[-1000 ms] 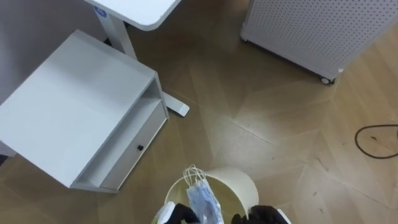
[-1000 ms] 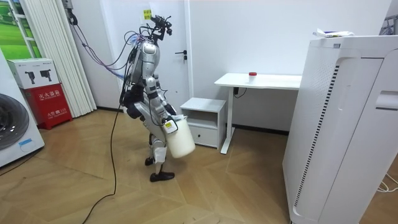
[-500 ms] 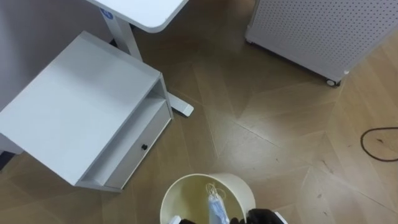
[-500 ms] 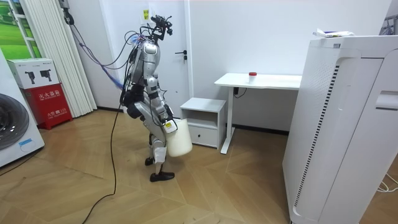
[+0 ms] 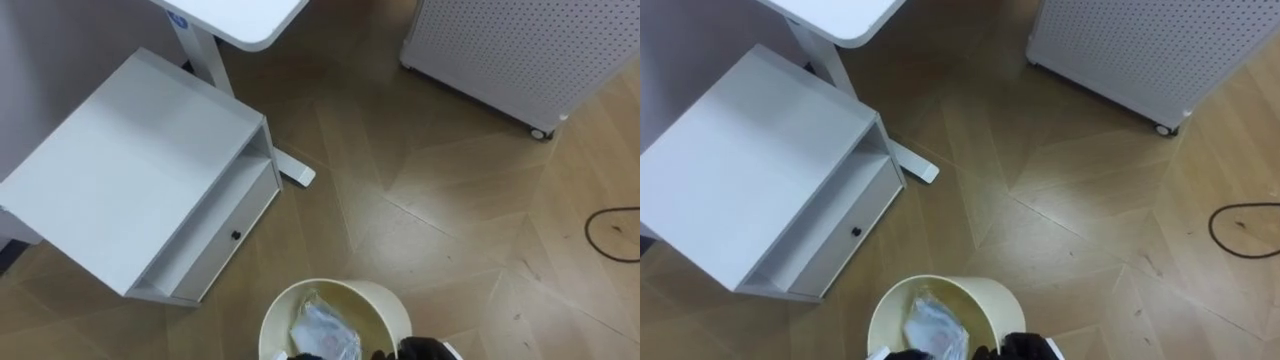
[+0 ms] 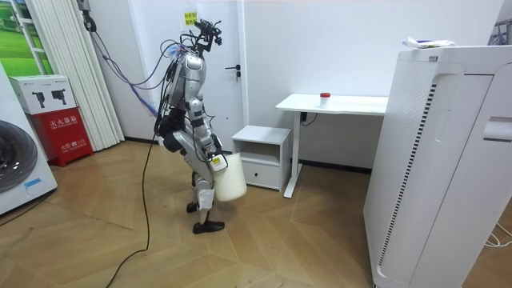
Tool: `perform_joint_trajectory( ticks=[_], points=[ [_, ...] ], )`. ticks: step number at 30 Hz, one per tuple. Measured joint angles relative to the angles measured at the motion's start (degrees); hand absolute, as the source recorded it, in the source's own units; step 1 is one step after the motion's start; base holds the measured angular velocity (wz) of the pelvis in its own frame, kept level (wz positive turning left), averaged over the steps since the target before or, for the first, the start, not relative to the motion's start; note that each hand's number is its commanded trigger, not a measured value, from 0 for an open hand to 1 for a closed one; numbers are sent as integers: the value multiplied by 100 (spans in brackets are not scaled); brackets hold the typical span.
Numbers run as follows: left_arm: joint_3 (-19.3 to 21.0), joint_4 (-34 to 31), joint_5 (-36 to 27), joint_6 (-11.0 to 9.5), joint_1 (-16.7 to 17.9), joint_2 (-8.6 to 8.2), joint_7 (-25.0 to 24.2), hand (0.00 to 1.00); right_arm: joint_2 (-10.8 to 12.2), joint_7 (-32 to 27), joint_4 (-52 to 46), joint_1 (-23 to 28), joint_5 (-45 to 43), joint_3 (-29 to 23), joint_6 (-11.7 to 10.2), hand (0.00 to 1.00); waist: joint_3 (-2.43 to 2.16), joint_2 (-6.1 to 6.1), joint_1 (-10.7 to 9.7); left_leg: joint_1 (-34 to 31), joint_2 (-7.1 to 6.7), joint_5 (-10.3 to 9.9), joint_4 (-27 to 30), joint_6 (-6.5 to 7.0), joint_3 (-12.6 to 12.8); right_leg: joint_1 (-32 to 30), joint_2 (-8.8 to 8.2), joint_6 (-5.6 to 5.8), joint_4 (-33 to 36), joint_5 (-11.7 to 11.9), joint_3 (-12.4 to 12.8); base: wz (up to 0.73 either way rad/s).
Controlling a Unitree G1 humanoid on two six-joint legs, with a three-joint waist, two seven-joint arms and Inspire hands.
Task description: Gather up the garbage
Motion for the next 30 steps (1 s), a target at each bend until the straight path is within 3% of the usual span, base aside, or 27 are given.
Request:
perform_joint_trajectory(
  ticks=[7,12,16,19,22,24,25,26,28,30],
  points=[
    [102,-25,0,-73,18,116,17,0,-89,53,64,77,31,-177,-2,100,13,48,57,527,-21,4,-227,-4,15,505,-21,28,-178,-6,11,0],
    [229,-95,108,-105,35,252,96,0,-317,195,188,134,66,-194,-1,100,10,58,35,1064,-107,8,-481,-2,20,1041,-44,75,-400,-20,1,0],
    [505,-817,253,-184,241,498,147,0,-460,172,-31,394,7,-576,-29,100,-2,65,18,1516,-108,8,-691,-1,69,1470,-47,115,-606,-16,10,-2],
    [742,-1189,420,-249,333,582,317,0,-459,141,-141,615,-11,-784,-69,100,-10,62,3,1889,-125,6,-871,-2,149,1782,-45,130,-739,-20,20,-12],
    [1357,-2364,632,-317,816,666,516,0,-487,133,-775,1110,-310,-1283,-79,100,-94,60,-100,2326,-197,3,-1126,-7,296,2112,-56,154,-886,-20,20,-24],
    [1579,-2776,771,-401,988,676,614,0,-491,132,-969,1299,-518,-1402,-100,100,-123,63,-130,2598,-198,-23,-1211,-18,343,2347,-35,167,-985,-9,21,-34],
    [1683,-3047,797,-425,1140,709,690,0,-465,136,-1085,1443,-666,-1465,-108,100,-182,34,-118,2804,-183,-51,-1310,-32,479,2448,-31,160,-1003,-2,-15,-47],
    [1746,-3202,804,-449,1228,731,739,0,-454,136,-1166,1514,-699,-1481,-113,100,-204,15,-96,2906,-171,-69,-1357,-38,567,2477,-32,147,-995,5,-51,-74],
    [1909,-3478,817,-506,1432,788,885,0,-444,151,-1205,1587,-722,-1476,-130,100,-228,20,-4,3202,-103,-149,-1384,-65,795,2633,-60,52,-1023,77,-429,-82],
    [2159,-3596,784,-523,1603,785,999,0,-431,220,-1185,1688,-737,-1509,-122,100,-285,64,35,3527,1,-220,-1481,-89,952,2891,-35,-43,-1242,232,-816,-78]
  ],
)
